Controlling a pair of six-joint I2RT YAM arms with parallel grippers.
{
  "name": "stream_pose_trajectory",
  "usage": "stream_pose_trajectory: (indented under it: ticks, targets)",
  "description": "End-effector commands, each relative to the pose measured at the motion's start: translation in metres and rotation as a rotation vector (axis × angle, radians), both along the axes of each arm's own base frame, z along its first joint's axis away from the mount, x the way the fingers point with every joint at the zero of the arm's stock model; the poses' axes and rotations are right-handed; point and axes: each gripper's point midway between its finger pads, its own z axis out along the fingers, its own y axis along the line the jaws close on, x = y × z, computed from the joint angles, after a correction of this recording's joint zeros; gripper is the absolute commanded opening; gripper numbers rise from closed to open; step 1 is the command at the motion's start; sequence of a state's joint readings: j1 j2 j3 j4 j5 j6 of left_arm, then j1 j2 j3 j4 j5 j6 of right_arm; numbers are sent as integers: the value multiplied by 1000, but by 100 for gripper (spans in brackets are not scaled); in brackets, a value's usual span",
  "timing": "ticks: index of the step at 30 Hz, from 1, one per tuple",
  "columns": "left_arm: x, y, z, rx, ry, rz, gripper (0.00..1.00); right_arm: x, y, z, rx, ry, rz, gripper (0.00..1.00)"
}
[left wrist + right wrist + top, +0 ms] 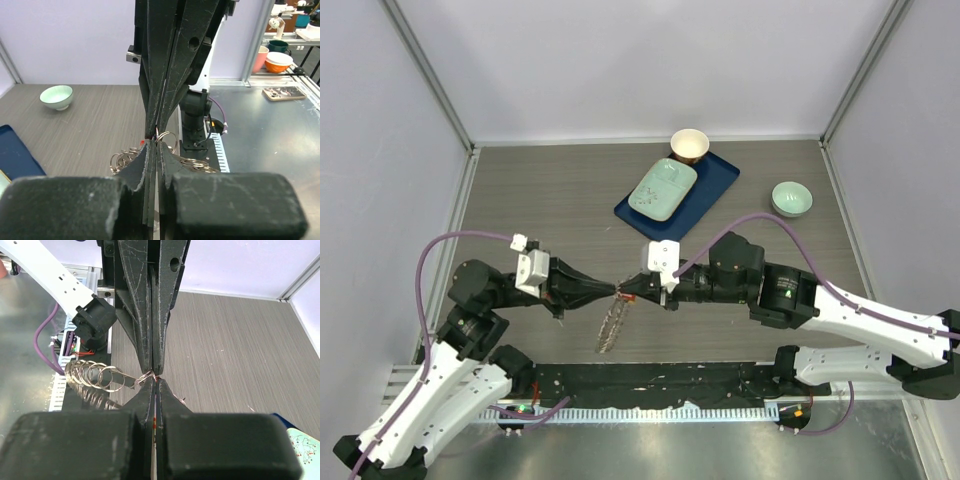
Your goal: Remove the keys from the keyring
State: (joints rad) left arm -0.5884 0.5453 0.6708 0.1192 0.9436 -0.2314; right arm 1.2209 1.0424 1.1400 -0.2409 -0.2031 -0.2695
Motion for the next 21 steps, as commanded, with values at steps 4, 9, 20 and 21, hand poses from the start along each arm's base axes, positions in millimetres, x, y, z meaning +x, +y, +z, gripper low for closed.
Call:
stream_pose_trajectory:
  ticks: [4, 9, 20, 21]
  targets:
    - [0, 6, 29, -68, -25, 60, 47, 17, -9, 42, 138, -59, -91, 1]
    - [12, 12, 35, -78, -8, 160, 71, 23, -12, 41, 134, -68, -121, 1]
    - [37, 12, 18, 4, 375, 297, 68, 36, -12, 40, 127, -73, -194, 1]
    - [50, 15, 16, -19, 472, 379, 63, 38, -12, 41, 131, -75, -205, 1]
